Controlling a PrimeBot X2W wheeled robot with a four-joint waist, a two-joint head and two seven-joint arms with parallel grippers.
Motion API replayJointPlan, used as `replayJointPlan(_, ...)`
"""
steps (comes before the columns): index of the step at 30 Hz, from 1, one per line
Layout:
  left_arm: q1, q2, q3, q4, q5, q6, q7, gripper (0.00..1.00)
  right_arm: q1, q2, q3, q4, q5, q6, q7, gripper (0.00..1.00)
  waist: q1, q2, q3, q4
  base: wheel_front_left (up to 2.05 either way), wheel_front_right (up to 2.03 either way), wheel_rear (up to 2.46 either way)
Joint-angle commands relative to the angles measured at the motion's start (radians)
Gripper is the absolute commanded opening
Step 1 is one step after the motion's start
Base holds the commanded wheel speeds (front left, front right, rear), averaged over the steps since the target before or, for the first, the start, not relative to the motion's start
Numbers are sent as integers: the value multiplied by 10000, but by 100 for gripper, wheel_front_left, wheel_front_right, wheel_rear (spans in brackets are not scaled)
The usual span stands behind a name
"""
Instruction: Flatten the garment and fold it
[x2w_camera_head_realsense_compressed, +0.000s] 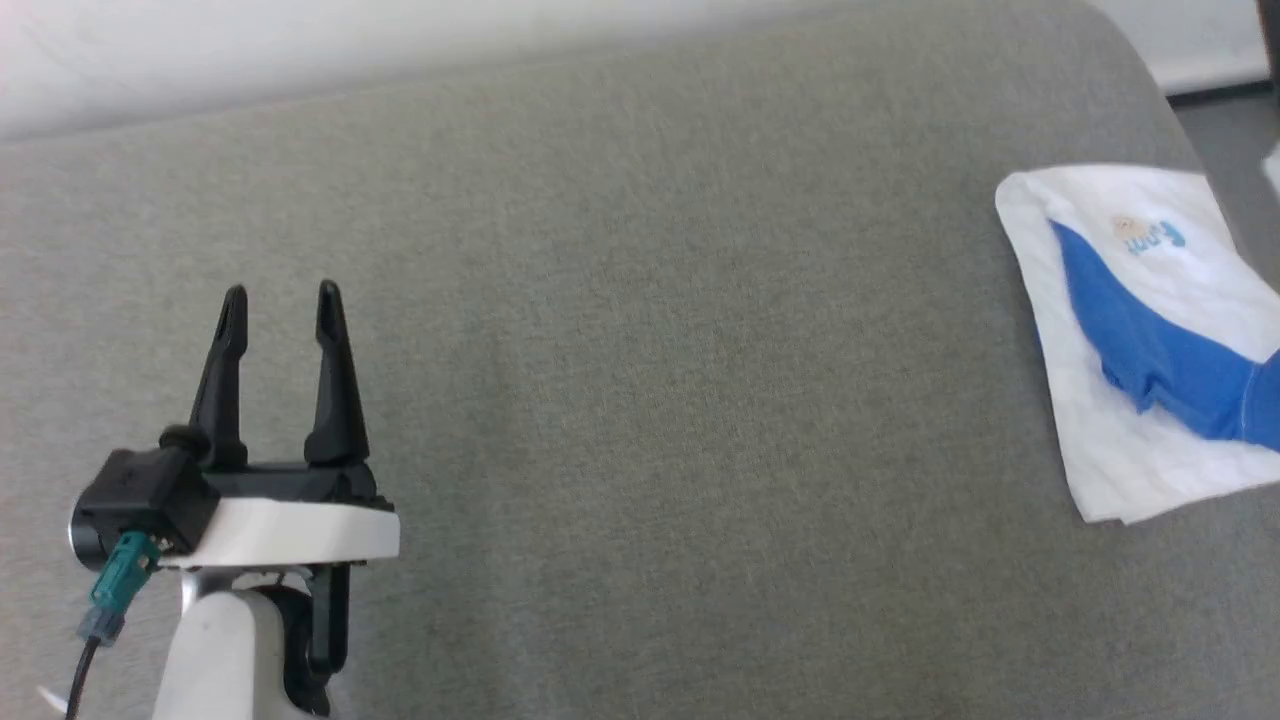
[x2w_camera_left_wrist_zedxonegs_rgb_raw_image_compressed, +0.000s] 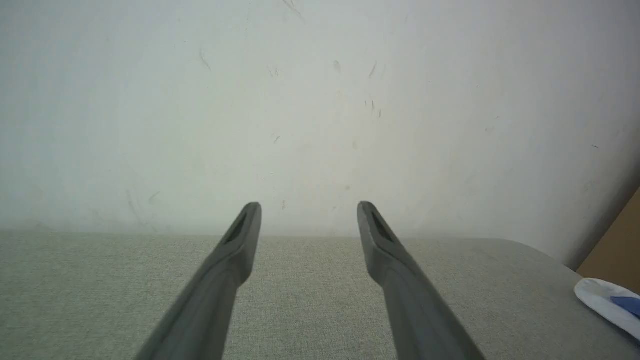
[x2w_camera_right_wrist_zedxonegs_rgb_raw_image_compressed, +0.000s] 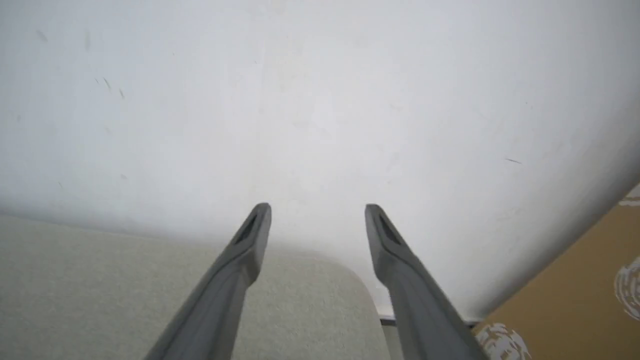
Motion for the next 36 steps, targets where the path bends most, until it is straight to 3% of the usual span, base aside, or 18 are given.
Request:
replayJointPlan(1,153,-60,63,64,-124,127,-63,100,505,431,-481,-496,79,-19,-370,100,2,-1,-1293,755,0,0,0)
replayJointPlan(5,314,-158,79,241,-217,308,-94,100,1875,1485,-1716,-1955,-344,-19,-1034,100,2,-1,-1878,1236,0,0,0)
replayJointPlan(10,403,-227,75,448,-150,642,-108,100,3653,3403,-2883,-3673,-1294,-19,-1299,100,2,-1,-2327,1705,0,0,0)
replayJointPlan(13,388,-257,23,593,-94,824,-90,100,4586,4597,-3308,-4467,-2113,-19,-1520,100,2,-1,-2441,1923,0,0,0)
replayJointPlan(16,336,-264,-53,730,24,969,-63,100,5382,5179,-3454,-4878,-2676,-19,-1770,100,2,-1,-2527,2139,0,0,0)
replayJointPlan(25,245,-216,-333,1516,218,1050,-41,100,6992,5326,-3342,-4339,-2506,-19,-2606,100,2,-1,-2866,2634,0,0,0)
replayJointPlan(36,546,-333,-548,2433,-29,1046,-134,100,8209,5328,-3314,-4009,-2780,-19,-2845,100,2,-1,-3124,2808,0,0,0)
